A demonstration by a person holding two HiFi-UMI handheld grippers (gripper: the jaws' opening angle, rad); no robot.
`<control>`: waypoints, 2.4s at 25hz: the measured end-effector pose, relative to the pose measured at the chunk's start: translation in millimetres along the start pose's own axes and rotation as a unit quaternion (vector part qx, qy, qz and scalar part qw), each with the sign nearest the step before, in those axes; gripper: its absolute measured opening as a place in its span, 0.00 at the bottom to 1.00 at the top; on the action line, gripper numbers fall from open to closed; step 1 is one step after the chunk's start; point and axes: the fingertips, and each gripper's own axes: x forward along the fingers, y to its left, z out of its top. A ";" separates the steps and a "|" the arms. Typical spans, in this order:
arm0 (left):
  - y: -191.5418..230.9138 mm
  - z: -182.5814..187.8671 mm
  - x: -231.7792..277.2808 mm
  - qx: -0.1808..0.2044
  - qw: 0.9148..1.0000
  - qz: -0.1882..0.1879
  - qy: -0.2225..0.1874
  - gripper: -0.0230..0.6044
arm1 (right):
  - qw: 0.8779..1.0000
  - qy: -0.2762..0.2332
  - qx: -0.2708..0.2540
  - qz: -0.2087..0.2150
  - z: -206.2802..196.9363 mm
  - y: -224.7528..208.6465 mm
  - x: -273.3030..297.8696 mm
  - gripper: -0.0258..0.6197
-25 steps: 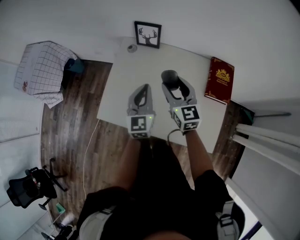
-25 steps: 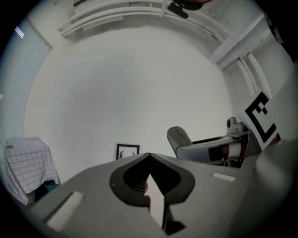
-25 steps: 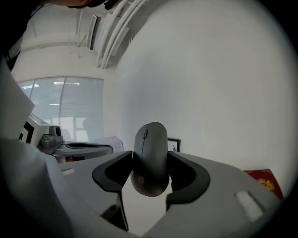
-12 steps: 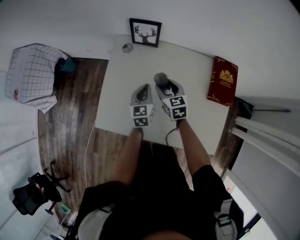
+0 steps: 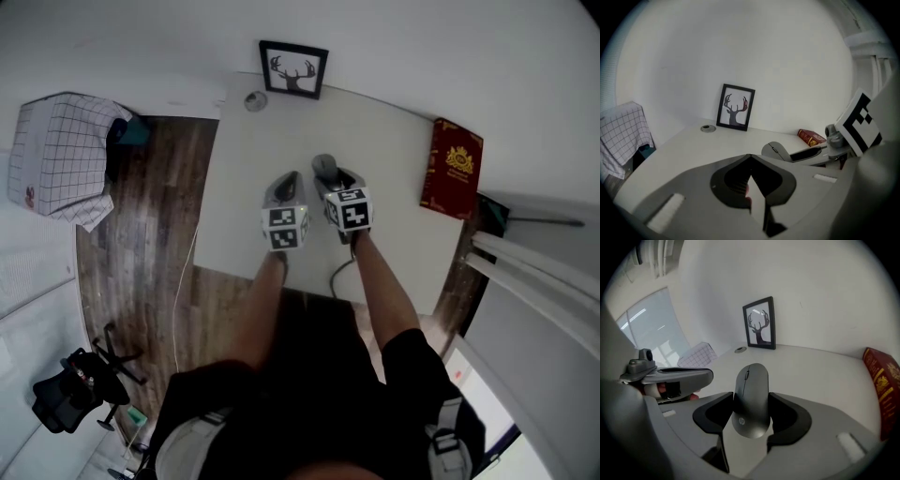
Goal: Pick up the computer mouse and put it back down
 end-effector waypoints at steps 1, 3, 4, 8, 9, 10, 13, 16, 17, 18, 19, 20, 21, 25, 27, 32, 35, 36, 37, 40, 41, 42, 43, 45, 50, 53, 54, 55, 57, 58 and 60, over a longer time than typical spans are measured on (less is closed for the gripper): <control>1.0 -2.7 2.8 0.000 1.000 0.001 0.009 0.04 | 1.000 0.007 0.003 -0.003 -2.2 -2.5 3.4 0.44; 2.8 -8.4 7.5 0.001 1.000 0.001 0.025 0.04 | 1.000 0.021 0.012 -0.009 -7.7 -6.7 9.3 0.44; 3.2 -9.8 8.9 0.001 0.999 0.002 0.032 0.04 | 0.999 0.027 0.015 -0.010 -10.7 -7.8 11.6 0.44; 3.9 -19.9 16.6 -0.003 0.999 0.001 0.050 0.04 | 0.999 0.041 0.026 -0.010 -19.1 -11.0 19.2 0.43; 3.8 -20.7 17.7 -0.003 0.999 0.001 0.051 0.04 | 0.999 0.043 0.032 -0.010 -19.6 -11.8 20.2 0.43; 4.0 -20.8 18.3 -0.004 0.999 0.001 0.051 0.04 | 0.998 0.044 0.038 -0.012 -19.7 -12.6 20.8 0.43; 3.0 -19.8 18.8 -0.007 0.999 0.001 0.049 0.04 | 0.998 0.046 0.043 -0.022 -20.0 -16.9 20.7 0.49; 1.2 -13.6 14.6 -0.011 0.999 0.000 0.042 0.04 | 0.998 0.032 0.046 -0.026 -19.5 -18.9 12.0 0.52; 1.0 -11.5 13.0 -0.011 0.999 0.001 0.038 0.04 | 0.998 0.024 0.044 -0.029 -17.4 -19.7 6.7 0.52; 0.1 -9.3 11.0 -0.010 0.999 0.002 0.035 0.04 | 0.999 0.013 0.039 -0.033 -14.0 -20.6 -0.1 0.52; -1.8 -7.2 8.4 -0.009 0.999 0.001 0.033 0.04 | 0.999 0.001 0.032 -0.038 -9.9 -21.6 -8.2 0.52; -4.0 -5.8 5.7 -0.008 1.000 0.001 0.030 0.04 | 0.999 -0.012 0.024 -0.045 -5.5 -22.8 -16.8 0.50; -6.9 -3.6 3.0 -0.007 1.000 -0.001 0.026 0.04 | 0.998 -0.025 0.017 -0.052 -1.3 -24.0 -25.0 0.49; -24.1 16.7 -12.0 -0.003 1.000 -0.009 -0.004 0.04 | 0.994 -0.084 -0.002 -0.072 22.6 -24.7 -63.0 0.41; -34.2 25.7 -21.0 -0.001 1.000 -0.013 -0.017 0.04 | 0.990 -0.119 -0.002 -0.072 36.1 -22.2 -85.7 0.33; -66.5 46.3 -46.1 0.005 0.998 -0.017 -0.055 0.04 | 0.979 -0.186 -0.014 -0.081 54.4 -20.3 -139.2 0.07; -85.5 52.9 -58.7 0.013 0.997 -0.014 -0.072 0.04 | 0.976 -0.203 -0.020 -0.075 53.5 -21.0 -160.2 0.06; -92.1 54.6 -63.5 0.015 0.997 -0.012 -0.077 0.04 | 0.975 -0.208 -0.022 -0.071 52.1 -20.4 -166.8 0.06; -98.9 56.4 -68.9 0.017 0.997 -0.011 -0.080 0.04 | 0.975 -0.211 -0.024 -0.066 49.8 -19.5 -172.9 0.06; -114.1 54.0 -83.4 0.018 0.996 -0.007 -0.086 0.04 | 0.974 -0.220 -0.032 -0.053 43.3 -14.4 -189.3 0.06; -117.4 51.8 -87.5 0.019 0.996 -0.004 -0.087 0.04 | 0.973 -0.223 -0.035 -0.049 42.0 -12.2 -194.2 0.06; -120.2 50.3 -91.4 0.020 0.996 -0.001 -0.088 0.04 | 0.972 -0.227 -0.038 -0.045 40.8 -10.1 -199.0 0.06; -122.8 50.3 -95.4 0.022 0.996 0.002 -0.091 0.04 | 0.972 -0.228 -0.040 -0.041 39.5 -8.3 -203.3 0.06; -127.0 53.1 -103.5 0.023 0.995 0.006 -0.100 0.04 | 0.970 -0.235 -0.042 -0.038 39.3 -4.6 -212.9 0.06; -134.5 60.4 -131.7 0.027 0.992 0.004 -0.124 0.04 | 0.962 -0.268 -0.049 -0.034 41.6 12.0 -242.8 0.06; -140.0 67.1 -149.2 0.030 0.990 0.001 -0.138 0.04 | 0.956 -0.286 -0.054 -0.035 42.9 23.5 -260.5 0.06; -142.9 69.0 -155.1 0.032 0.989 -0.003 -0.143 0.04 | 0.954 -0.293 -0.055 -0.036 43.4 27.1 -267.2 0.06; -145.9 71.3 -161.9 0.035 0.988 -0.007 -0.150 0.04 | 0.952 -0.300 -0.056 -0.039 43.4 31.1 -274.0 0.06; -150.4 75.5 -176.8 0.039 0.986 -0.017 -0.163 0.04 | 0.948 -0.310 -0.056 -0.047 40.7 39.9 -286.8 0.06; -151.9 76.0 -184.5 0.040 0.985 -0.022 -0.168 0.04 | 0.946 -0.314 -0.055 -0.051 38.4 44.6 -293.0 0.06; -154.6 75.4 -202.1 0.045 0.983 -0.028 -0.176 0.04 | 0.945 -0.318 -0.055 -0.059 29.4 53.0 -304.3 0.06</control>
